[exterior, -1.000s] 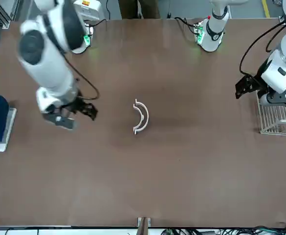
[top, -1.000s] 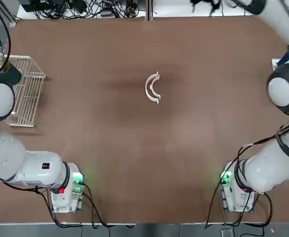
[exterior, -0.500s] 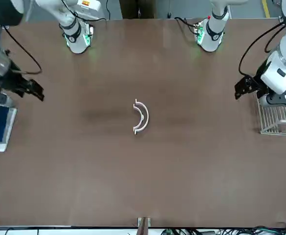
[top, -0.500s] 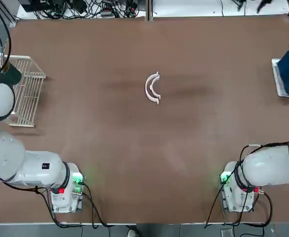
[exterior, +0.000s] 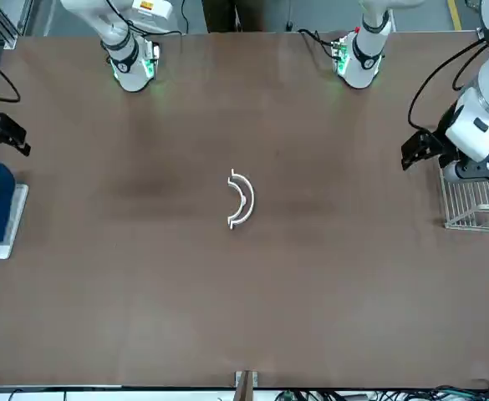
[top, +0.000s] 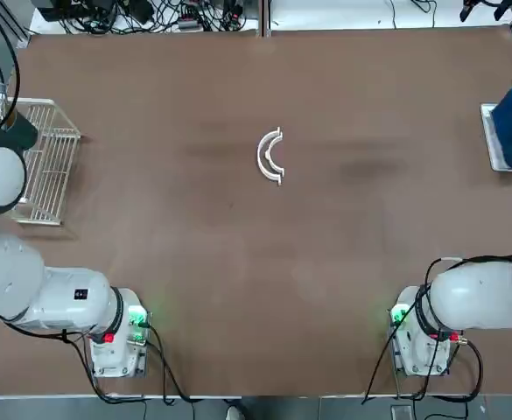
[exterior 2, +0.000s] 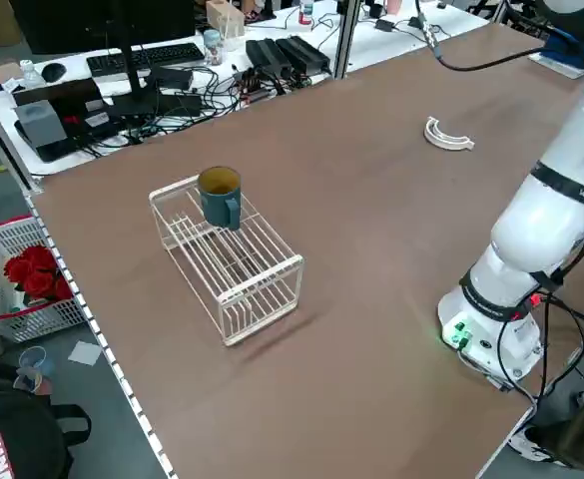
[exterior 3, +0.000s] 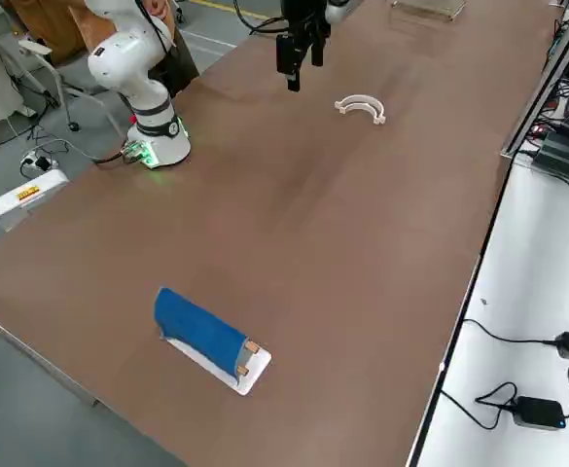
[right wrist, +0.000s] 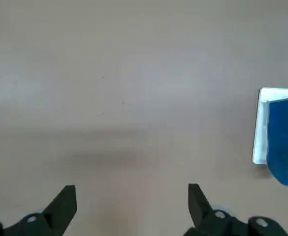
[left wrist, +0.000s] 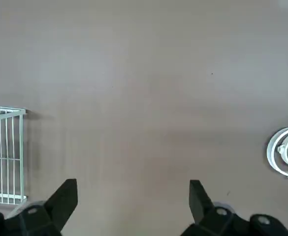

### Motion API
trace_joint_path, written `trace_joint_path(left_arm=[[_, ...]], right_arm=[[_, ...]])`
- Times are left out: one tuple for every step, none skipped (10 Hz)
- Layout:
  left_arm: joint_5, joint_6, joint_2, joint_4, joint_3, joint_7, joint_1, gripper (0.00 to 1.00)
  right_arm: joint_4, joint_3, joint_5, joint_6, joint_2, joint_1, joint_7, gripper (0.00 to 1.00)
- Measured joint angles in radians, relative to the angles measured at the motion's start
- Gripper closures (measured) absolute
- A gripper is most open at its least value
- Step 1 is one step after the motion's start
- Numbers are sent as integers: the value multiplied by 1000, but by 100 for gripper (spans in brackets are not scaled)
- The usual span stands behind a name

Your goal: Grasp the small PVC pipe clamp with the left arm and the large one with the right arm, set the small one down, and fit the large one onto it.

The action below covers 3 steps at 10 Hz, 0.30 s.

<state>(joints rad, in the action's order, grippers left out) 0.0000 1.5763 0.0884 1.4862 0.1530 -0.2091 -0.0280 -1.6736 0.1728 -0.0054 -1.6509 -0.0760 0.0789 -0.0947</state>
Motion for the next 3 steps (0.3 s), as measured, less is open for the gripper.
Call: trace_joint_path(left_arm=[[0,0,0,0,0,0,0,0],[0,0,0,0,0,0,0,0],[0,0,0,0,0,0,0,0]], right_arm=[[16,-3,0,6,1,0,0,0],[32,-5,0,11,5,0,0,0],[42,-6,0,12,13,0,0,0]])
